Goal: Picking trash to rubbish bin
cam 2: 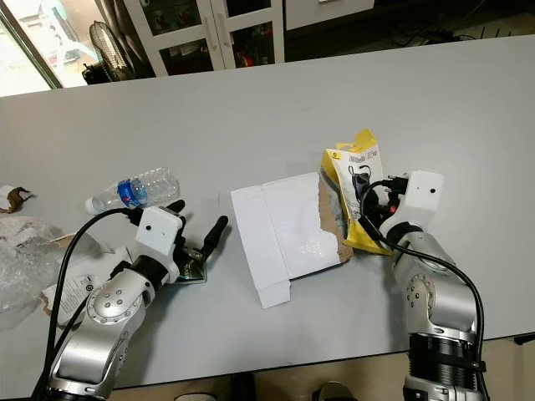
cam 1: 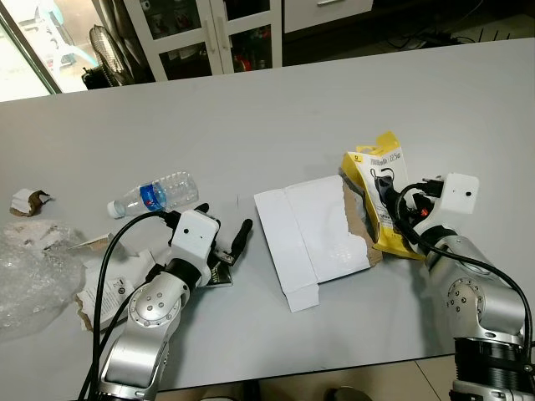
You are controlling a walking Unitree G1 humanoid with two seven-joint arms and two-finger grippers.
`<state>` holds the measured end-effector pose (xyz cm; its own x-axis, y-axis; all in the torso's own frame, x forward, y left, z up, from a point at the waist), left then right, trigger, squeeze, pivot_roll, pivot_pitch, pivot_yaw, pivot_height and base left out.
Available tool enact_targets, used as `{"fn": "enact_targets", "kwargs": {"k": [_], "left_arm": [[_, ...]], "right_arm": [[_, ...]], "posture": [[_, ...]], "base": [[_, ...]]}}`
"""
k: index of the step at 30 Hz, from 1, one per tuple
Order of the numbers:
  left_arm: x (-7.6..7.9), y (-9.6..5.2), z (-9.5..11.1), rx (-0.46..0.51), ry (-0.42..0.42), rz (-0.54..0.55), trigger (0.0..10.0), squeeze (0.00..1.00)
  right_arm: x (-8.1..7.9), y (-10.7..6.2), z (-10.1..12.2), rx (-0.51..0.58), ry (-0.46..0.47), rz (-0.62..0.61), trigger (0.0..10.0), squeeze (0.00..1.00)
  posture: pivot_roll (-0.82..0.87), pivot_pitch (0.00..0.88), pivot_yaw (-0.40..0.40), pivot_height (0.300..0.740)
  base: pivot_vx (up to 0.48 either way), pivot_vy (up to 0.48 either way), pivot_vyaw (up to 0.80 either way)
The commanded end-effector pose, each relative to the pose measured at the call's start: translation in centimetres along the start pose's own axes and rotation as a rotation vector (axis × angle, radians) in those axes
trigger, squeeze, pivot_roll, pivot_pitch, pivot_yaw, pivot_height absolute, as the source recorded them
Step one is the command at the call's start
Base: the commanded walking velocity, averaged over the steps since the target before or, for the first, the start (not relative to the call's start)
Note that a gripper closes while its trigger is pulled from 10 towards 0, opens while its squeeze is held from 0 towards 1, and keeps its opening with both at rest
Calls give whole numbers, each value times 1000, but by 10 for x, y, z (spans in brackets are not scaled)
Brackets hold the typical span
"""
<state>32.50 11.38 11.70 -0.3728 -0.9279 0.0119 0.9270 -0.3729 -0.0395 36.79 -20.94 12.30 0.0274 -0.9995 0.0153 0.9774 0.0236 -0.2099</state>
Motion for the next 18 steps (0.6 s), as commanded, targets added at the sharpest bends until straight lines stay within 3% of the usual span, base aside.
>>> {"fn": "enact_targets", "kwargs": {"k": [1,18], "left_arm": [[0,-3,-1,-13,11,3,10000,0],[3,-6,0,-18,-40,-67,10000,0]], "right_arm": [[-5,-5,-58,-209,51,21,0,0],[-7,-8,-66,-233,25,45,0,0]], "posture": [[-11,183,105,740],[-9,184,105,740]], "base": [[0,0,0],[0,0,0]]}}
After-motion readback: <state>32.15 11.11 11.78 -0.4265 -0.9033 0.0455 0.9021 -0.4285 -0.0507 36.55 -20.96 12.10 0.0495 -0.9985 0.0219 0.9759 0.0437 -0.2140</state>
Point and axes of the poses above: a point about 5 cm out from each wrist's last joint towards the gripper, its own y axis pointing out of the wrist towards the gripper, its own z axis along the axis of the wrist's last joint, x = y × z, the point moved 6 cm from there along y, pointing out of the wrist towards the gripper, and after that the axes turned 13 degrees about -y, right-handed, at the moved point
